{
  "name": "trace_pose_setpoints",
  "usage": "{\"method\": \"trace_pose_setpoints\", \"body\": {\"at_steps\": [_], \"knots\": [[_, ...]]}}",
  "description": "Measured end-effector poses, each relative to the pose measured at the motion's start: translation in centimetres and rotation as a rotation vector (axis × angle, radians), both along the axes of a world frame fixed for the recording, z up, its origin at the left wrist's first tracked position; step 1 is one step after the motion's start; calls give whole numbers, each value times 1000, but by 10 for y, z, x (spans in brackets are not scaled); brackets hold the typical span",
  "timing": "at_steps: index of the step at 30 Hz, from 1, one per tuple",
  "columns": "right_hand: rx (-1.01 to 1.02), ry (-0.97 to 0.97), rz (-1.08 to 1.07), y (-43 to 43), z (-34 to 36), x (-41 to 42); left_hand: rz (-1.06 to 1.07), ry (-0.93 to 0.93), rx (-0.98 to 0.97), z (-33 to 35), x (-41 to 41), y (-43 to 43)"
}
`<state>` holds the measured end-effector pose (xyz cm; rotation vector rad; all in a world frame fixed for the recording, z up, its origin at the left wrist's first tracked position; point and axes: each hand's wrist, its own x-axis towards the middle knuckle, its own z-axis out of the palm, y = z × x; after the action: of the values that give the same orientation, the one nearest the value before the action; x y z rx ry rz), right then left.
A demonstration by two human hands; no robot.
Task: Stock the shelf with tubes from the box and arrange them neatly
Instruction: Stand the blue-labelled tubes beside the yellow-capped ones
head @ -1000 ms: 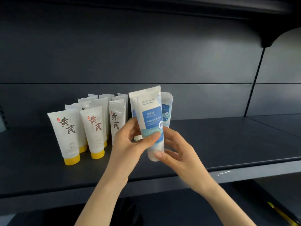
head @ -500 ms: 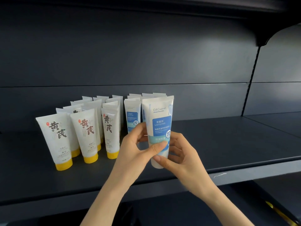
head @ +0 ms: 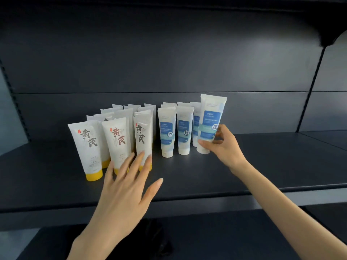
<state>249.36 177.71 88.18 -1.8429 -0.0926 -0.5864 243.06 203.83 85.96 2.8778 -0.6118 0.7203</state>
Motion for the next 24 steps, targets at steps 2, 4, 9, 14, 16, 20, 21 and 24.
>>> {"method": "trace_pose_setpoints", "body": {"at_steps": [2, 4, 9, 14, 16, 20, 21, 24], "knots": [[-2, 23, -60, -5, 0, 21, 54, 17, 54, -7, -2, 13], [-18, 53, -119, -9, -2, 40, 101, 39, 81, -12, -6, 24], [-98, 184, -237, -12, -17, 71, 159, 113, 98, -17, -12, 43], [-102, 247, -322, -5, -27, 82, 216, 222, 39, -17, -9, 54], [-115, 255, -341, -3, -29, 84, 232, 206, 34, -22, -4, 57], [-95, 269, -356, -1, -30, 87, 257, 194, 50, -27, 2, 61], [-91, 271, -360, 0, -30, 87, 261, 197, 51, -27, 1, 61], [-78, 274, -371, 2, -30, 86, 261, 217, 46, -27, 0, 61]]}}
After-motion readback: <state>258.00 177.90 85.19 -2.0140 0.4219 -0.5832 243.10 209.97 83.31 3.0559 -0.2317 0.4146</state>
